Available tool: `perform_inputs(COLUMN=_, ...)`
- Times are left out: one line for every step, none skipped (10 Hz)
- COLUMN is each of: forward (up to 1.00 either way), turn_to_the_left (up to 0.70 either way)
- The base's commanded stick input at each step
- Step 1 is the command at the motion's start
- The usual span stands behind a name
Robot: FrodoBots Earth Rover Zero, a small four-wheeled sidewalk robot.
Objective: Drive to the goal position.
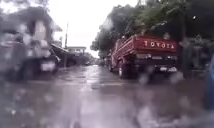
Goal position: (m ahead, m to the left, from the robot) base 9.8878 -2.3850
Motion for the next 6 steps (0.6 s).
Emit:
perform_inputs(forward=1.0, turn_to_the_left=0.0)
perform_inputs(forward=1.0, turn_to_the_left=0.0)
perform_inputs(forward=1.0, turn_to_the_left=0.0)
perform_inputs(forward=1.0, turn_to_the_left=0.0)
perform_inputs(forward=1.0, turn_to_the_left=0.01)
perform_inputs(forward=1.0, turn_to_the_left=0.27)
